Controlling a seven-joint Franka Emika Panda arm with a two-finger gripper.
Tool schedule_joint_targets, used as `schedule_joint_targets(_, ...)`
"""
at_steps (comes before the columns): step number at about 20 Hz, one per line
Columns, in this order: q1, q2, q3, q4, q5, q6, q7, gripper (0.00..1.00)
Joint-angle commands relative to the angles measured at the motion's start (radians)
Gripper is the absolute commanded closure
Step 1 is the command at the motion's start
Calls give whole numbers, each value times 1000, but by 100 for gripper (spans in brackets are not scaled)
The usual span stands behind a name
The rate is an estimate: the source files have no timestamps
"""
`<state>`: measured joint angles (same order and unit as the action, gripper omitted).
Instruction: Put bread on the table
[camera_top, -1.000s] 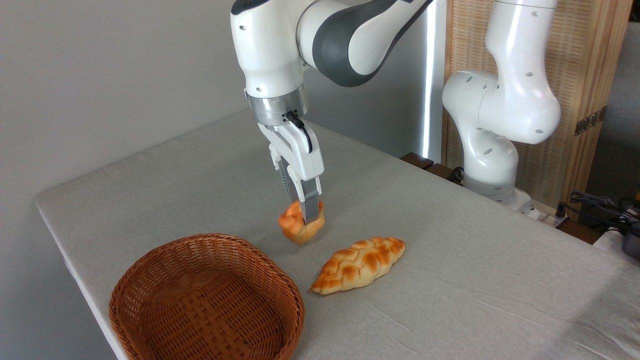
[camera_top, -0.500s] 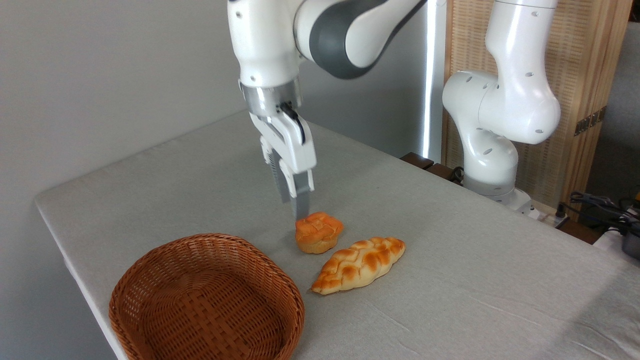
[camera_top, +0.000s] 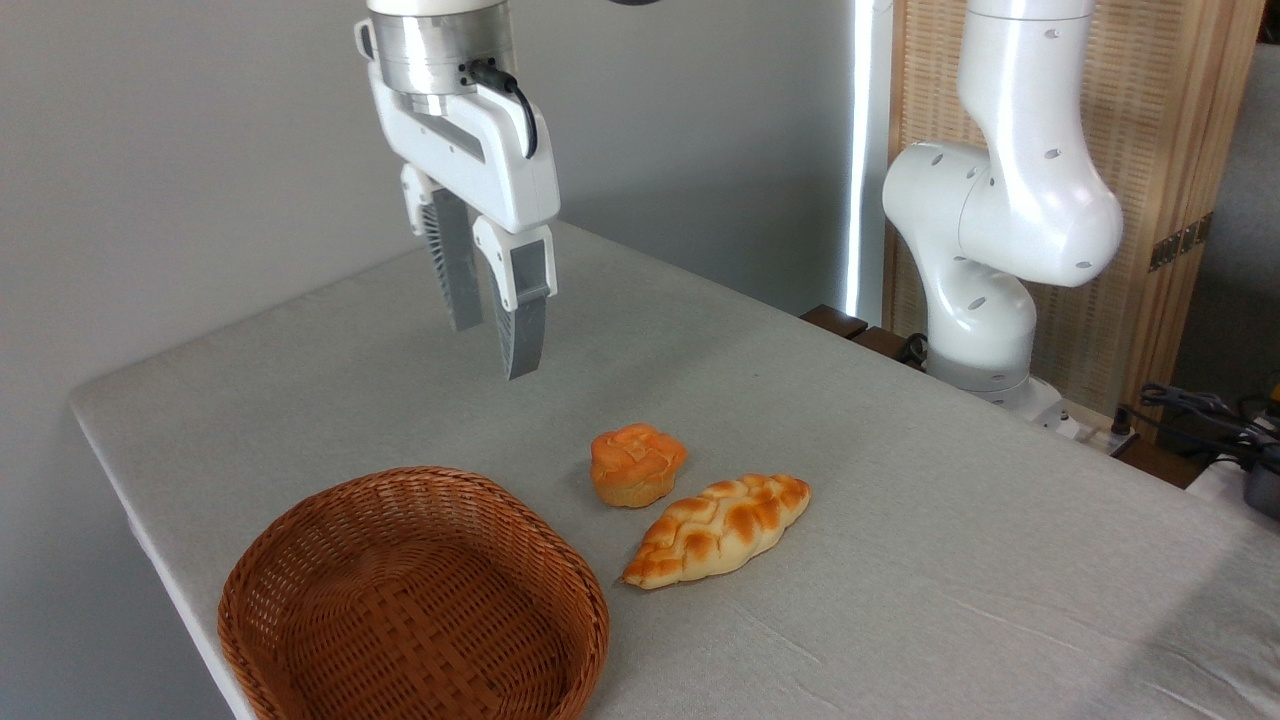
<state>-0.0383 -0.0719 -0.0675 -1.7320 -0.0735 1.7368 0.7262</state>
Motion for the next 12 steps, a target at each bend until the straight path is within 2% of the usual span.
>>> schedule_joint_targets(1,41,84,8,153,-31,-94,-16,0)
schedule_joint_targets(8,41,84,72,174,-22,-132,1,0)
schedule_joint_targets(12,5,80,86,170,18,-134,29,0)
